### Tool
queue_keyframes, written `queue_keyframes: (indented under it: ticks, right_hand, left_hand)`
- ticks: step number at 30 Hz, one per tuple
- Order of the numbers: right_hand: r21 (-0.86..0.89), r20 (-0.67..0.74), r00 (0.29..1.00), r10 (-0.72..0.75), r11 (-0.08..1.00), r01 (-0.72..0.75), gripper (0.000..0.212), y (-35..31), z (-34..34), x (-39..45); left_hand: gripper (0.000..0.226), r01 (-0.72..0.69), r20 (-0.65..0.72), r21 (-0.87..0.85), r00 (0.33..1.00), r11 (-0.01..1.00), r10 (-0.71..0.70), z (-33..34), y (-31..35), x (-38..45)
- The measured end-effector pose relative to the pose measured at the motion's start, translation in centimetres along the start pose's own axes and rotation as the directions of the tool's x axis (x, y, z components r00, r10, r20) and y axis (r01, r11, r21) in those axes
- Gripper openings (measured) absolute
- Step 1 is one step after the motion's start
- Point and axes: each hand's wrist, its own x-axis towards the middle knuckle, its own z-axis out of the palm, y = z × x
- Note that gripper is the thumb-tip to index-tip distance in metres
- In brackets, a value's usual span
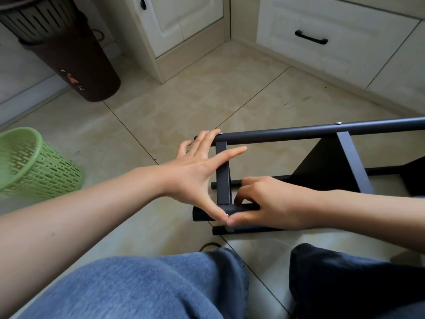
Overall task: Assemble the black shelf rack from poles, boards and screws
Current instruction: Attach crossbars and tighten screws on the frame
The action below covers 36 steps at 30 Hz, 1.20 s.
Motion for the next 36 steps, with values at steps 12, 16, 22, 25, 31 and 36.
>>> queue_keyframes:
  ticks: [12,16,22,25,31,36]
  right_hand:
    - [-0.248,-0.102,0.992,-0.070,0.968,0.042,0.069,-0.3,1.3,-0.5]
    - [-0.255,-0.109,0.992,-0.065,0.966,0.035,0.072,-0.4,1.7,-0.3]
    - [-0.243,-0.119,0.988,-0.099,0.968,0.068,0.073,-0.3,2.1,-0.5]
    - [-0.293,-0.147,0.982,-0.115,0.954,0.068,0.068,-0.4,2.2,-0.4]
    - [-0.325,-0.161,0.983,-0.089,0.945,0.032,0.069,-0.4,1.8,0.0]
    - [-0.332,-0.156,0.985,-0.070,0.943,0.014,0.071,-0.3,1.7,0.0]
  left_hand:
    - [0.133,0.125,-0.062,-0.205,0.988,0.971,-0.140,-2.6,-0.2,0.8]
    - [0.072,0.177,-0.262,-0.232,0.935,0.956,-0.237,-2.4,0.2,2.2]
    - [0.059,0.156,-0.206,-0.322,0.951,0.934,-0.230,-0.8,0.6,2.5]
    - [0.065,0.146,-0.210,-0.319,0.953,0.937,-0.220,-0.7,0.7,2.6]
    - [0.130,0.149,-0.106,-0.175,0.980,0.973,-0.169,-1.2,1.0,2.6]
    - [0.144,0.072,0.005,-0.157,0.997,0.985,-0.072,-1.4,0.1,1.9]
